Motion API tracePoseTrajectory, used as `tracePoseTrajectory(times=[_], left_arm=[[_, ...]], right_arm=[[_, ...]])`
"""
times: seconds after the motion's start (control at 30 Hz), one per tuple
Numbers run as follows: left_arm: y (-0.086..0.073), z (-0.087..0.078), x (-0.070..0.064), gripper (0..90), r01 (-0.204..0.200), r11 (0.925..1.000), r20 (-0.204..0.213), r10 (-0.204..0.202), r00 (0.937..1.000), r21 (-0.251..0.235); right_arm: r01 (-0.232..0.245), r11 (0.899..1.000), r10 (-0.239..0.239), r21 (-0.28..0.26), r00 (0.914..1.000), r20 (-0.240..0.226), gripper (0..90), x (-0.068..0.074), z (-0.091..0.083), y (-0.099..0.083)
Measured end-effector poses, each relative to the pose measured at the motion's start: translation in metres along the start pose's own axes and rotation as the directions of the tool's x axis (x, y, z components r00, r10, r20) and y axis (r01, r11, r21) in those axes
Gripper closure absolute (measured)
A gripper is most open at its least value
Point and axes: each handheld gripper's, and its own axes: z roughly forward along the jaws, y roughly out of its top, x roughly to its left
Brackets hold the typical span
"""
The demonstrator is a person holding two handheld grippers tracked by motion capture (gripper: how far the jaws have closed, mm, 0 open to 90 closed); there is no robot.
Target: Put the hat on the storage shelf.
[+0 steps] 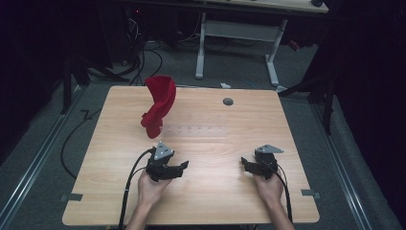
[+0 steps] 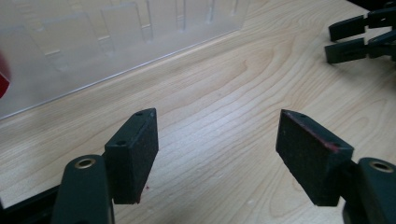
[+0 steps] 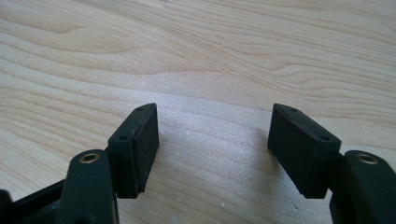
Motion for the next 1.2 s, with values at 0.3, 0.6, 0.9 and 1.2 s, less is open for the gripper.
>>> tracePoseTrajectory(times=[0.3,0.6,0.9,1.2], left_arm=[[-0.003,0.011,0.015,29.3,0.002,1.0,-0.08,-0.002,0.9968,-0.007],[-0.008,0.022,0.025,28.4,-0.014,0.9999,-0.13,0.013,0.9914,-0.005],[-0.012,0.028,0.029,27.8,-0.037,0.9993,-0.161,0.035,0.9863,-0.008],[-0.021,0.038,0.038,28.0,-0.081,0.9965,-0.226,0.084,0.9706,0.024]], right_arm=[[0.001,1.0,-0.001,0.0,1.0,-0.002,33.9,0.0,0.0,0.0],[0.002,1.0,-0.002,0.0,1.0,-0.002,33.8,0.0,0.0,0.0],[0.001,1.0,-0.001,0.0,1.0,-0.003,33.9,0.0,0.0,0.0],[0.002,1.0,-0.002,0.0,1.0,-0.003,33.9,0.0,0.0,0.0]])
